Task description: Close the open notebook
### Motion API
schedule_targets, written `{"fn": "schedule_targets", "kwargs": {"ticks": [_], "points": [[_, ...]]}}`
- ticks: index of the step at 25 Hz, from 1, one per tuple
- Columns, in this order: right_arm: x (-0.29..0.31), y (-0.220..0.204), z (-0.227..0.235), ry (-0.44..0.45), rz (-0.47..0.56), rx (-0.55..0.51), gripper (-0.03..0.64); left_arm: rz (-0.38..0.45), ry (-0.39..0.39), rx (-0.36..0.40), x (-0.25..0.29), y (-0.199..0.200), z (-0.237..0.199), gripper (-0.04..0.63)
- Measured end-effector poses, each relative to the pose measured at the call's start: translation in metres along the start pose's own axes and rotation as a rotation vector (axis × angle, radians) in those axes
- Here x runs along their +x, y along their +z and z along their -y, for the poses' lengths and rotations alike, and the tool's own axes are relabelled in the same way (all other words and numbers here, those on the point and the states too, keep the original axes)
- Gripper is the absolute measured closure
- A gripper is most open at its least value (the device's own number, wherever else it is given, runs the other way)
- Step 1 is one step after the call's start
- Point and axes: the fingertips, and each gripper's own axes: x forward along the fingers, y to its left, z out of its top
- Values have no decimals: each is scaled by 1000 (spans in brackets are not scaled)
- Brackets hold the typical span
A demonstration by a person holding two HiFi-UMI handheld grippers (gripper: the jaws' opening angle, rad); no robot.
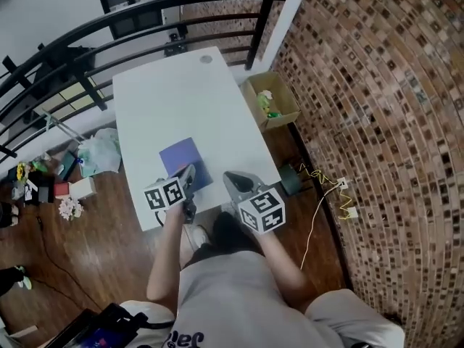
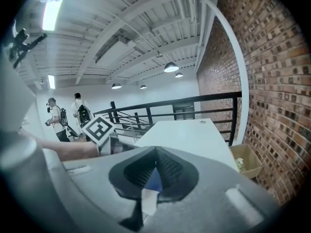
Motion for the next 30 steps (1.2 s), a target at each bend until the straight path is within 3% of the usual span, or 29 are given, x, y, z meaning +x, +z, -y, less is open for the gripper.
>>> {"fn": "schedule_targets", "kwargs": {"ticks": [5, 8, 12, 15, 19, 22, 25, 30], "points": [[-29, 12, -35, 35, 69, -94, 626, 210, 105, 357, -90, 37, 45, 584], [-41, 34, -60, 62, 153, -142, 626, 342, 132, 464, -137, 49, 71, 584], [-82, 50, -101, 149, 242, -205, 626, 461, 189, 513, -187, 22, 108, 584], [-127, 29, -126, 198, 258, -220, 626, 520, 249, 553, -213, -21, 142, 584], [-185, -21, -145, 234, 213, -174, 626, 540, 244, 575, -233, -79, 203, 581], [-212, -46, -148, 260, 172, -107, 626, 538, 288, 606, -253, -102, 235, 580], [-237, -43, -150, 260, 172, -107, 626, 538, 307, 617, -269, -111, 256, 580], [-285, -15, -147, 209, 274, -149, 626, 562, 297, 641, -291, -119, 288, 580]]}}
